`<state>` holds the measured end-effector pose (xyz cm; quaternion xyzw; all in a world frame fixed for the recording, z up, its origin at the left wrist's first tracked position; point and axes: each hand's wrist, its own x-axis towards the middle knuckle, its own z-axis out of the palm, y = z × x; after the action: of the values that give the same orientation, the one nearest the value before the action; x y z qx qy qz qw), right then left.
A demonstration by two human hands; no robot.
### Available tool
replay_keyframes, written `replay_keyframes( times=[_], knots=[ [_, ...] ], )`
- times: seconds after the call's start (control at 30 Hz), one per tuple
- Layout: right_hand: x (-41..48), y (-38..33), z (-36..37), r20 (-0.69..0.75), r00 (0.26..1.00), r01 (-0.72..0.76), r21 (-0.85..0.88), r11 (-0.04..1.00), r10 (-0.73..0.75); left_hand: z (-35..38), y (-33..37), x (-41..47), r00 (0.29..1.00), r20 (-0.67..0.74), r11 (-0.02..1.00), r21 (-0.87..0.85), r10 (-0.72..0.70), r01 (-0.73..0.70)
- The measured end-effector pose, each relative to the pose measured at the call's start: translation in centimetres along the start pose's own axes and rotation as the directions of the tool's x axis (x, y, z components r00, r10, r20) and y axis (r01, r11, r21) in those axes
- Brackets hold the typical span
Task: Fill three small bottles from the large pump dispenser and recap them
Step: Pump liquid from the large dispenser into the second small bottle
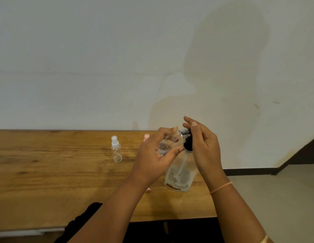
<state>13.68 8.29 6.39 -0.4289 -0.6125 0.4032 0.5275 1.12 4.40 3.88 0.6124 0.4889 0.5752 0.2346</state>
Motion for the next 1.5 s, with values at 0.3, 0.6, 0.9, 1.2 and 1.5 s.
replay_keyframes(
  times=[0.3,0.6,0.9,1.2,1.5],
  knots=[
    [-0.3,1.0,0.7,-0.007,1.0,-0.001,-0.038,0.999,0.001,-0.1,-0.6,-0.2,0.998,0.039,0.998,0.0,-0.057,0.057],
    [-0.1,0.2,0.5,-0.014,1.0,0.002,0.002,1.0,-0.002,0.0,-0.2,0.0,1.0,-0.013,0.999,0.04,0.017,-0.017],
    [-0.4,0.6,0.7,-0.019,1.0,0.004,-0.005,1.0,-0.004,0.0,-0.3,-0.2,0.999,0.025,0.999,0.009,-0.033,0.033],
    [-0.1,0.6,0.4,-0.028,0.999,0.039,-0.031,0.999,-0.04,0.1,-0.2,-0.1,1.0,0.02,1.0,0.02,-0.018,0.017],
    [0.1,1.3,0.8,-0.068,0.997,0.036,-0.055,0.998,-0.039,0.0,-0.2,-0.1,1.0,0.022,0.999,0.029,-0.018,0.018]
  ],
)
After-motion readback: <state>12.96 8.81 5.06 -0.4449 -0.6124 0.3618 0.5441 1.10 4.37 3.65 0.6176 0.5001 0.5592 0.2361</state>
